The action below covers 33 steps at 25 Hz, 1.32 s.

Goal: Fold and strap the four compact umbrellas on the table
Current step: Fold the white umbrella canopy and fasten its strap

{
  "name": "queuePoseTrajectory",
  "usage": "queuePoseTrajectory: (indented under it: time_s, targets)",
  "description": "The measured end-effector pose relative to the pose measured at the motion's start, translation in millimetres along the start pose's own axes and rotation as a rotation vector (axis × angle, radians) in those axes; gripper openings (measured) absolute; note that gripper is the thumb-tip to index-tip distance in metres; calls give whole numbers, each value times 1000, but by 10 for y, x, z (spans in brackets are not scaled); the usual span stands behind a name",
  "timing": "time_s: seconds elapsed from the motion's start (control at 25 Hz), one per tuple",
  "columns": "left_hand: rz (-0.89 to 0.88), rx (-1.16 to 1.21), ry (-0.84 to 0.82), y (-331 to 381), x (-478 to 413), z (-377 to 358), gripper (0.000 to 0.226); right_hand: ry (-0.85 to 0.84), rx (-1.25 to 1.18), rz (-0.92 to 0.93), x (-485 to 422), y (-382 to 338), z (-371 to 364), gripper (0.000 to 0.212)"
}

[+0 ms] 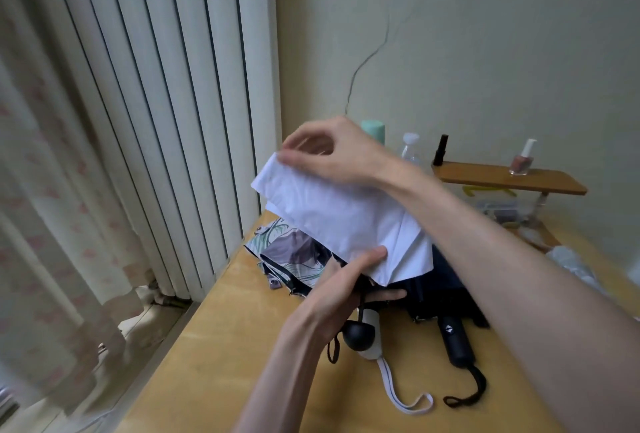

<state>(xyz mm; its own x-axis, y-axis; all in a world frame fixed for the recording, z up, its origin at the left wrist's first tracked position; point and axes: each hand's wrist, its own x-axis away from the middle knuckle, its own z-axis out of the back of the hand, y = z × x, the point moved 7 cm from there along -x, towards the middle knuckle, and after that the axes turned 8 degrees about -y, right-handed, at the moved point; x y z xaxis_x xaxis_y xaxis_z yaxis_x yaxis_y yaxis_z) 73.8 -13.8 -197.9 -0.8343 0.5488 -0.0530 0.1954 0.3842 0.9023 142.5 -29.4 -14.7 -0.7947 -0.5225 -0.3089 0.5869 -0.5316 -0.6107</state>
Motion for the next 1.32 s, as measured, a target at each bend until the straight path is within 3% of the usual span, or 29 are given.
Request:
queuePoseTrajectory:
  time_s: [0.12, 0.24, 0.36, 0.44, 0.56, 0.72, 0.88, 1.04, 1.16, 1.32]
  targets:
    - [-17, 57, -16, 4, 5, 53, 47, -97, 134, -144, 349, 107, 436, 35]
    - [-10, 10, 0, 47, 40, 49, 32, -199, 106, -203, 600, 243, 456, 23]
    - [10, 10, 11, 8, 52, 35, 25, -17, 119, -150, 529, 324, 394, 14]
    - [22, -5, 12, -28, 49, 29, 32, 91, 206, -129, 488, 355, 360, 15]
    - [46, -35, 6, -80, 20, -1, 46, 120, 411, -152, 446, 396, 228, 18]
    - [73, 31, 37, -75, 24, 24, 32, 34, 164, -238, 628, 454, 387, 30]
    - [67, 43, 3, 3, 70, 129, 42, -184, -100, -353, 991, 563, 347, 38]
    - [96, -65, -74, -21, 84, 193, 44, -12, -169, -350, 977, 708, 253, 40]
    - [120, -96, -53, 3, 117, 222, 52, 12, -160, -329, 968, 725, 245, 42]
    - [-64, -145, -4, 97, 38, 228, 81, 126, -120, -328, 962, 710, 318, 39]
